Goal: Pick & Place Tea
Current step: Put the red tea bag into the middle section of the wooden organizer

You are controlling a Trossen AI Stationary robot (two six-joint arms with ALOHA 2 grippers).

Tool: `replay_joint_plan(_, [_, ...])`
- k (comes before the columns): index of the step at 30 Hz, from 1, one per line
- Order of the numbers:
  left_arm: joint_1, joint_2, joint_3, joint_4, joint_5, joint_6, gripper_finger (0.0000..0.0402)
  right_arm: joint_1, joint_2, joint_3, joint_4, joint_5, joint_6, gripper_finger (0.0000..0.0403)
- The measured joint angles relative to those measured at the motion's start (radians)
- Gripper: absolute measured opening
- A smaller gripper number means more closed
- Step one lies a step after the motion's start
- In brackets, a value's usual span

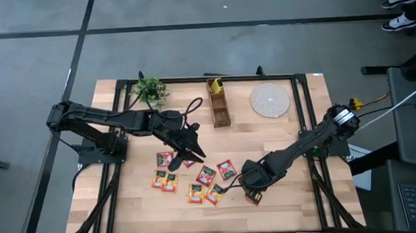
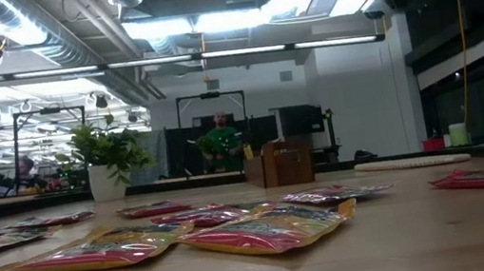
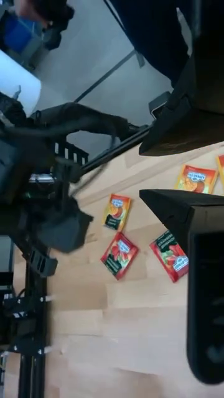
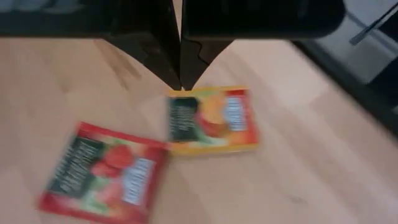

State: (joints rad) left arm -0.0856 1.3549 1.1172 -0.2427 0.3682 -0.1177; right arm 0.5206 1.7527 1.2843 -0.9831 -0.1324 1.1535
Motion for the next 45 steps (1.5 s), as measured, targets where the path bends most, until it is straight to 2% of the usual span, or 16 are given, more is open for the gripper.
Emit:
replay_joint_plan(5, [0.002, 0.000, 0.000, -0.001, -0.007, 0.046, 0.0092, -0.023, -0.025, -0.098, 0.025, -0.022, 0.088, 0.0002])
replay_joint_plan(11, [0.003, 0.000, 0.000, -0.002, -0.011, 0.079, 0.0092, -0.081, -0.101, -0.217, 0.177, 0.003, 0.234, 0.0001])
replay_joint_plan(18, [0.003, 0.000, 0.000, 0.016, -0.012, 0.149, 0.0092, -0.133, -0.141, -0.273, 0.174, 0.048, 0.388, 0.0000])
replay_joint_plan(20, [0.003, 0.000, 0.000, 0.034, -0.046, 0.148, 0.0092, -0.132, -0.141, -0.284, 0.173, 0.054, 0.416, 0.0000])
replay_joint_plan(24, [0.003, 0.001, 0.000, 0.045, -0.162, 0.113, 0.0092, -0.121, -0.140, -0.310, 0.166, 0.038, 0.444, 0.0000])
replay_joint_plan(28, [0.004, 0.022, 0.000, 0.069, -0.209, 0.060, 0.0092, -0.094, -0.140, -0.311, 0.135, 0.031, 0.455, 0.0000])
replay_joint_plan(32, [0.004, 0.067, 0.000, 0.102, -0.219, -0.047, 0.0092, -0.092, -0.140, -0.339, 0.142, 0.033, 0.468, 0.0000])
replay_joint_plan(37, [0.004, 0.123, 0.000, 0.123, -0.219, -0.108, 0.0092, -0.091, -0.151, -0.438, 0.348, 0.030, 0.488, 0.0000])
replay_joint_plan(45, [0.004, 0.135, 0.000, 0.133, -0.229, -0.148, 0.0092, -0.091, -0.173, -0.474, 0.351, 0.048, 0.487, 0.0000])
